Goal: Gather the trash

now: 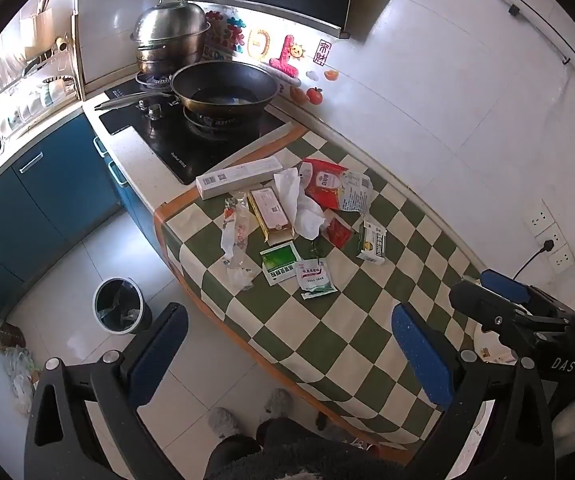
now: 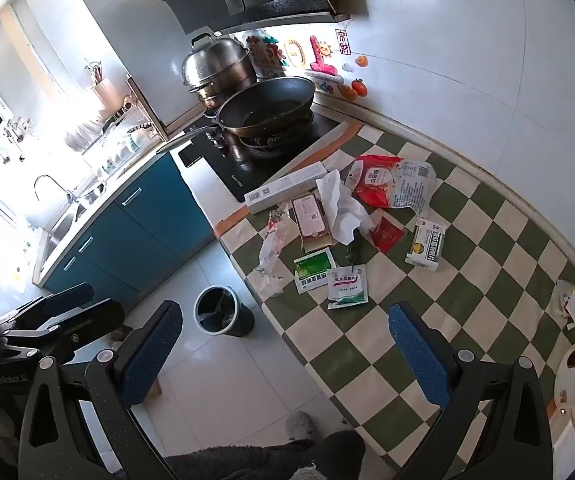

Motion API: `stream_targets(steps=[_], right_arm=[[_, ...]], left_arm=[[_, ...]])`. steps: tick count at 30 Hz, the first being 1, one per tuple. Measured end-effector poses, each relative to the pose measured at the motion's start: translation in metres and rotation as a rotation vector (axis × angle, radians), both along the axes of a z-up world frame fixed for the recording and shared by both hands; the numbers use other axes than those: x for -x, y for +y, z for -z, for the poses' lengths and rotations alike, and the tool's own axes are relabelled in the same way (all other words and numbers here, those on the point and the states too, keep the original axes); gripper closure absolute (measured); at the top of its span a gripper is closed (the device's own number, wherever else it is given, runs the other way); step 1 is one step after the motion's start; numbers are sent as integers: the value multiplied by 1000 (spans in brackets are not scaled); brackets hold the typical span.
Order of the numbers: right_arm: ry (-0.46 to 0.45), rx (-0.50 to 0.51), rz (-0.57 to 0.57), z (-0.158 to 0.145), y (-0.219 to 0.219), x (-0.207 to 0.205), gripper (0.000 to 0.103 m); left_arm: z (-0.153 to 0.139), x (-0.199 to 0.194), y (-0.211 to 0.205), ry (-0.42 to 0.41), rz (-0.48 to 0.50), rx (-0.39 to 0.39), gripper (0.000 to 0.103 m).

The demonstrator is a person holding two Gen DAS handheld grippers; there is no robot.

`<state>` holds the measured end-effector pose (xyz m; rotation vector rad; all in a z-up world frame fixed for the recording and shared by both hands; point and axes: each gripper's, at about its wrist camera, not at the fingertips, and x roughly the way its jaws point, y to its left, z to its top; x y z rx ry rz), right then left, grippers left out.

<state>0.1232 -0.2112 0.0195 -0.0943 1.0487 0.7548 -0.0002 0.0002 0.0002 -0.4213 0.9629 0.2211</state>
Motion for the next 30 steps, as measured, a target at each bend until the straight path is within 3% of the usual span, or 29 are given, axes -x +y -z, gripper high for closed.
stream_targets(steps=[30], right_arm=[[7,2,-6,-2,0,2,0]], left_arm=[[-5,-12,-8,-16,20,18,0]])
